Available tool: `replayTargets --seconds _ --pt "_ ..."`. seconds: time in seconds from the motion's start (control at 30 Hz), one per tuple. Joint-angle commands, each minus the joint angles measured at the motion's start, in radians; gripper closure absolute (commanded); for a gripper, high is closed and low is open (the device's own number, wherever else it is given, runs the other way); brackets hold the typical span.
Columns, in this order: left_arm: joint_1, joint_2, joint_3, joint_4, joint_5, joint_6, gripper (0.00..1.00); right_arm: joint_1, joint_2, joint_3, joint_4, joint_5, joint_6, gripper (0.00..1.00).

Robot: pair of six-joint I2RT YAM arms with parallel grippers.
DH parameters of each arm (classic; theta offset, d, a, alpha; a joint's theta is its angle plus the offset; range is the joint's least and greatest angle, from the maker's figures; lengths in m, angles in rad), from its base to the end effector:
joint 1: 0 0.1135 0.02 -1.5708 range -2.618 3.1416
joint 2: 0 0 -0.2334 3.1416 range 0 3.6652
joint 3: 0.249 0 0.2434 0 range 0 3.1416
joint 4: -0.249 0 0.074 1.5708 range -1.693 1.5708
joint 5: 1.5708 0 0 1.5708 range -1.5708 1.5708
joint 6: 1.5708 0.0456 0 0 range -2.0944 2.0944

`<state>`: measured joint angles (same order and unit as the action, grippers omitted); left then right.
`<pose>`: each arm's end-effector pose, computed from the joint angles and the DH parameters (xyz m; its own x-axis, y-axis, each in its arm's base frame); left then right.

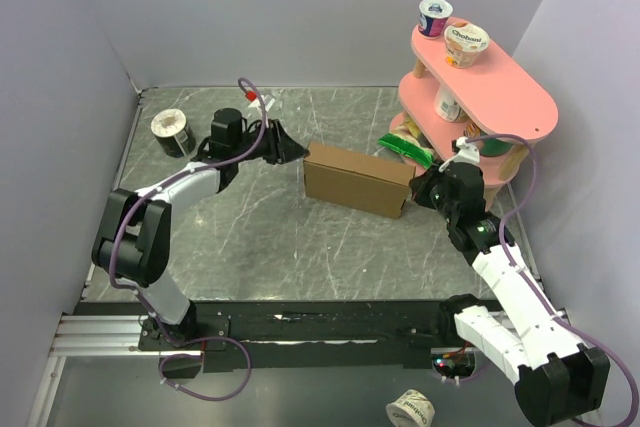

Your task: Fold the paper box

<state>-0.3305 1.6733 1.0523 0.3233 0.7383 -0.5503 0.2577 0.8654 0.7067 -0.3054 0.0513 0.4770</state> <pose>0.3434 -0.1503 0.2256 -0.6803 -0.1755 -0.7116 0.5783 0.4681 -0.6682 0.2114 0.0533 0.2596 -0.4810 0.3474 -0.8049 0.0120 0.9207 0.3902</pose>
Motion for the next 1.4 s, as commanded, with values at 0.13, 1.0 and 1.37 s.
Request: replayTargets --seconds 0.13,1.0,1.37 --pt "-0.104 0.065 -0.074 -0.346 -0.309 0.204 0.64 0.012 0.034 -0.07 -0.294 0.033 -0.046 0.98" --pt "-0.145 -0.009 -0.192 -0.283 -0.384 0.254 0.66 -0.015 -0.028 0.116 -0.299 -0.045 -0.044 0.29" --pt "-0.145 -0.012 -0.184 -0.296 -0.379 0.26 0.66 -0.239 -0.108 0.019 -0.098 -0.459 0.095 0.28"
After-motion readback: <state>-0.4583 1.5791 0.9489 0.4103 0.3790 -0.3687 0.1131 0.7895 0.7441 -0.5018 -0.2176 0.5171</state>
